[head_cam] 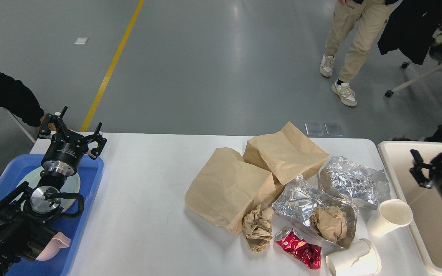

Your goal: Tidy desktop

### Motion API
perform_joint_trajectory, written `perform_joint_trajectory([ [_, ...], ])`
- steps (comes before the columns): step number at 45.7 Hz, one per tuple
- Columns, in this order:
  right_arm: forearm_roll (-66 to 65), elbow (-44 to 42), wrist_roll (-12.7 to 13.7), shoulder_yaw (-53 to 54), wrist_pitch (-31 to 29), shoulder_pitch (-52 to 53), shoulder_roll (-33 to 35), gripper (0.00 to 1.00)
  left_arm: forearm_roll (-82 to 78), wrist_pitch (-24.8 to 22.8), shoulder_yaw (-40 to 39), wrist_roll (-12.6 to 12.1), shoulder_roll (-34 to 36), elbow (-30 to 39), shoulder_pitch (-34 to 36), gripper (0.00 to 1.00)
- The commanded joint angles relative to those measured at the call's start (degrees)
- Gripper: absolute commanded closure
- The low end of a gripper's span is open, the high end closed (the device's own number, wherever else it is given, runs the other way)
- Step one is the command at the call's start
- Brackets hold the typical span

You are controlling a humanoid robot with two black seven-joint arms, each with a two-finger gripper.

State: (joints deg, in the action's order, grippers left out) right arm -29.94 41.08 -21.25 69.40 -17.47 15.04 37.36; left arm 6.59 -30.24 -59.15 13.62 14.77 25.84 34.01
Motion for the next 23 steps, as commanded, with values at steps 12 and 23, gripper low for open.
perform_joint_trajectory([
  [12, 3.4, 1.81, -0.02, -46.19, -3.01, 32.66, 34.26, 0.0, 0.0, 0.0, 0.0, 0.0, 0.0, 0.0, 0.0, 0.04],
  [23, 4.37, 4.0, -0.19, -48.84, -11.18, 42.79, 42.7, 0.0, 0.0, 0.0, 0.0, 0.0, 0.0, 0.0, 0.0, 0.04],
])
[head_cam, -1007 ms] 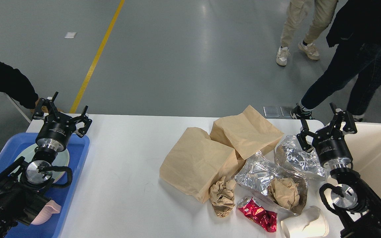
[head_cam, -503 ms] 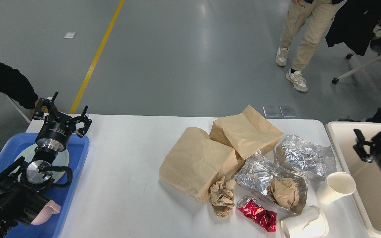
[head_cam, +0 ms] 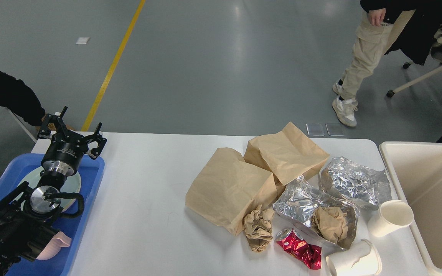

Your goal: Tidy desktop

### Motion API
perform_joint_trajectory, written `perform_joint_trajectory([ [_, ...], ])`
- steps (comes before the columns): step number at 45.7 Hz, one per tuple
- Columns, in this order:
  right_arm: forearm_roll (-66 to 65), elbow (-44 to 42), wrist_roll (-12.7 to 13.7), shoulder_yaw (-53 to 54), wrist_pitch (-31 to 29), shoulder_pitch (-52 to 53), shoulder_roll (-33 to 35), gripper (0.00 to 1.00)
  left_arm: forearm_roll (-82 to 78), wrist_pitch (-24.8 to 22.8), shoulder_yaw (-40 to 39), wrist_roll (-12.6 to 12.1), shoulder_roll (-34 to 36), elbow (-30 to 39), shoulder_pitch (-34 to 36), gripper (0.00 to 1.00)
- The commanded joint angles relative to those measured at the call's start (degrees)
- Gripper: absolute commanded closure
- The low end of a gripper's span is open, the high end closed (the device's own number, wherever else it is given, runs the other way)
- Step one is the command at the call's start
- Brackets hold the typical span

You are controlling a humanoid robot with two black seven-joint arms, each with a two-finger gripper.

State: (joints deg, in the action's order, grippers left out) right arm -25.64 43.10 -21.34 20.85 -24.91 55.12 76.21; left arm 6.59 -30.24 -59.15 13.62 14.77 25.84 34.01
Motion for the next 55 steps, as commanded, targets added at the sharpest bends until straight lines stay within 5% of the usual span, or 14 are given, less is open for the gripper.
perform_joint_trajectory([
  [1, 0.06, 2.77, -0.11, -0.37, -4.44, 2.72, 4.47, 0.0, 0.0, 0.0, 0.0, 0.0, 0.0, 0.0, 0.0, 0.04],
  [14, 0.24, 7.35, 0.07, -0.98, -14.55, 2.72, 10.18, 0.0, 0.0, 0.0, 0.0, 0.0, 0.0, 0.0, 0.0, 0.04],
  [40, 0.33, 6.91, 0.07, -14.94, -14.64, 1.84, 10.89, 0.0, 0.0, 0.0, 0.0, 0.0, 0.0, 0.0, 0.0, 0.04],
  [46, 0.77, 4.1, -0.02, -27.33, -14.47, 0.96, 6.77, 0.0, 0.0, 0.0, 0.0, 0.0, 0.0, 0.0, 0.0, 0.04],
  [55, 0.85, -0.65, 0.15, -37.89, -13.59, -2.03, -9.04, 0.0, 0.0, 0.0, 0.0, 0.0, 0.0, 0.0, 0.0, 0.04],
])
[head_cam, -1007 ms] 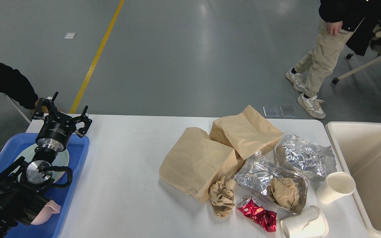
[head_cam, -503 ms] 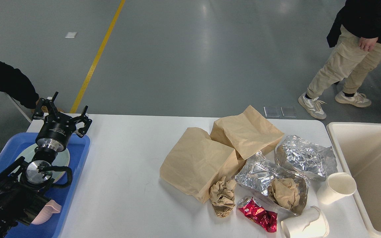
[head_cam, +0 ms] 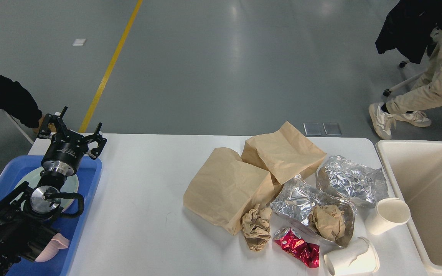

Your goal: Tidy desktop

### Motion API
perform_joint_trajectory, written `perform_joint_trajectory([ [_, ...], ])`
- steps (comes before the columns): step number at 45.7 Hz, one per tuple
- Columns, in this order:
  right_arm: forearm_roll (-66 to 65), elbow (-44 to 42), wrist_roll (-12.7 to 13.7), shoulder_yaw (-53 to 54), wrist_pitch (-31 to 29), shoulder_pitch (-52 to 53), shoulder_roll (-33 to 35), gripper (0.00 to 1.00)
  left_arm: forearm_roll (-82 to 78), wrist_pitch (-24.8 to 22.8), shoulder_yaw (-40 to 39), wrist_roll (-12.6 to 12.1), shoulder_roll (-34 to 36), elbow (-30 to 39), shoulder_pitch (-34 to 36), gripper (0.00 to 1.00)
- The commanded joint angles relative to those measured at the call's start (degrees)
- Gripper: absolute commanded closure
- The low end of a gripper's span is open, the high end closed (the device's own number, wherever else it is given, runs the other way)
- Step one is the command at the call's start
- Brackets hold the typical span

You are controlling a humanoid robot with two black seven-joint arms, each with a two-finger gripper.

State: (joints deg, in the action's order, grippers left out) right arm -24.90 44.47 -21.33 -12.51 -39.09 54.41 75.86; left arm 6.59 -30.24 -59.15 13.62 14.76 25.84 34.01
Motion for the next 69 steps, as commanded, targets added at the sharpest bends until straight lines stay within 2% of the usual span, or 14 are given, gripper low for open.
perform_joint_trajectory([
  [1, 0.2, -1.85, 0.15, -4.98, 0.42, -1.06, -10.11, 0.0, 0.0, 0.0, 0.0, 0.0, 0.0, 0.0, 0.0, 0.04],
  [9, 0.2, -1.84, 0.24, -6.73, 0.25, 7.36, -15.12, 0.0, 0.0, 0.0, 0.0, 0.0, 0.0, 0.0, 0.0, 0.04],
  [13, 0.02, -2.19, 0.24, -12.78, 0.33, 14.99, -18.81, 0.0, 0.0, 0.0, 0.0, 0.0, 0.0, 0.0, 0.0, 0.04],
  [17, 0.29, -2.11, 0.24, -17.54, 0.07, 20.99, -19.87, 0.0, 0.0, 0.0, 0.0, 0.0, 0.0, 0.0, 0.0, 0.04],
  [23, 0.37, -2.37, 0.24, -18.96, 0.16, 27.23, -21.19, 0.0, 0.0, 0.0, 0.0, 0.0, 0.0, 0.0, 0.0, 0.04],
  [30, -0.15, -6.85, 0.24, -21.58, -0.37, 35.49, -26.02, 0.0, 0.0, 0.0, 0.0, 0.0, 0.0, 0.0, 0.0, 0.04],
  [38, 0.28, -9.75, 0.24, -31.51, 0.07, 43.4, -34.45, 0.0, 0.0, 0.0, 0.0, 0.0, 0.0, 0.0, 0.0, 0.04],
  [45, 0.37, -9.67, 0.15, -41.7, -0.02, 49.91, -45.0, 0.0, 0.0, 0.0, 0.0, 0.0, 0.0, 0.0, 0.0, 0.04],
  [56, 0.46, -5.72, 0.15, -59.55, -0.63, 59.66, -61.87, 0.0, 0.0, 0.0, 0.0, 0.0, 0.0, 0.0, 0.0, 0.04],
  [61, 0.37, -0.27, 0.15, -63.25, -4.05, 64.32, -66.19, 0.0, 0.0, 0.0, 0.0, 0.0, 0.0, 0.0, 0.0, 0.04],
  [66, 0.37, 5.97, 0.24, -62.9, -15.2, 69.33, -68.3, 0.0, 0.0, 0.0, 0.0, 0.0, 0.0, 0.0, 0.0, 0.04],
  [69, 0.37, 7.38, 0.24, -61.59, -15.91, 71.01, -68.39, 0.0, 0.0, 0.0, 0.0, 0.0, 0.0, 0.0, 0.0, 0.04],
])
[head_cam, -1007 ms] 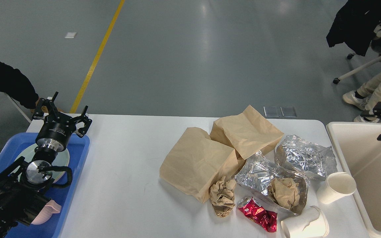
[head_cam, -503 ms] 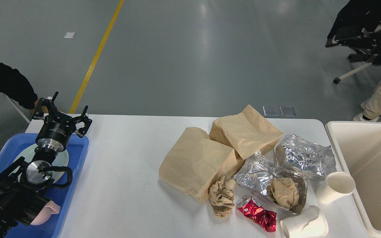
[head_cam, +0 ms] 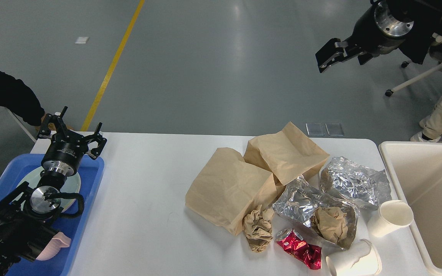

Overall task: Tidy desktop
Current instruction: 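Swing the right gripper in from the far side over the paper bags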

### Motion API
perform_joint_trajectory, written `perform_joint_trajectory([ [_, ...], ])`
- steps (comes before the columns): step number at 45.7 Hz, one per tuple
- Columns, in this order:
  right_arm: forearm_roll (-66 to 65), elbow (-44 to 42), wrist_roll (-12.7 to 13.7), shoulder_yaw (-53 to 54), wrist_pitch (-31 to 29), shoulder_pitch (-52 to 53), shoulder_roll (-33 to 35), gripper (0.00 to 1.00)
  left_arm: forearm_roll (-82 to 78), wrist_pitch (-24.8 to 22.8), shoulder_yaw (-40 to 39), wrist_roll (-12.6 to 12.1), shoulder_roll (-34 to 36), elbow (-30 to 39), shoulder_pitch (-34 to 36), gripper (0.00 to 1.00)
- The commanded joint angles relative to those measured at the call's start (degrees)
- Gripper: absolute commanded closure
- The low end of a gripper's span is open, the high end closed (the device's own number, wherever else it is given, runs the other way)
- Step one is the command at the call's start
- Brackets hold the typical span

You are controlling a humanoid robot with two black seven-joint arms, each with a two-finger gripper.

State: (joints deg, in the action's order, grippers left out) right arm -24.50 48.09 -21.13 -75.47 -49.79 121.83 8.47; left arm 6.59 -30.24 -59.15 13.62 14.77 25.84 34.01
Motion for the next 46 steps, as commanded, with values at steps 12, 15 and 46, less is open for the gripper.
perform_joint_trajectory([
  [12, -0.1, 10.87, 0.04, 0.95, -5.21, 4.82, 0.76, 0.0, 0.0, 0.0, 0.0, 0.0, 0.0, 0.0, 0.0, 0.04],
  [15, -0.1, 12.28, 0.04, 0.51, -5.21, 4.82, 1.11, 0.0, 0.0, 0.0, 0.0, 0.0, 0.0, 0.0, 0.0, 0.04],
  [46, 0.07, 10.62, 0.21, -2.04, -5.21, 3.07, -2.93, 0.0, 0.0, 0.0, 0.0, 0.0, 0.0, 0.0, 0.0, 0.04],
])
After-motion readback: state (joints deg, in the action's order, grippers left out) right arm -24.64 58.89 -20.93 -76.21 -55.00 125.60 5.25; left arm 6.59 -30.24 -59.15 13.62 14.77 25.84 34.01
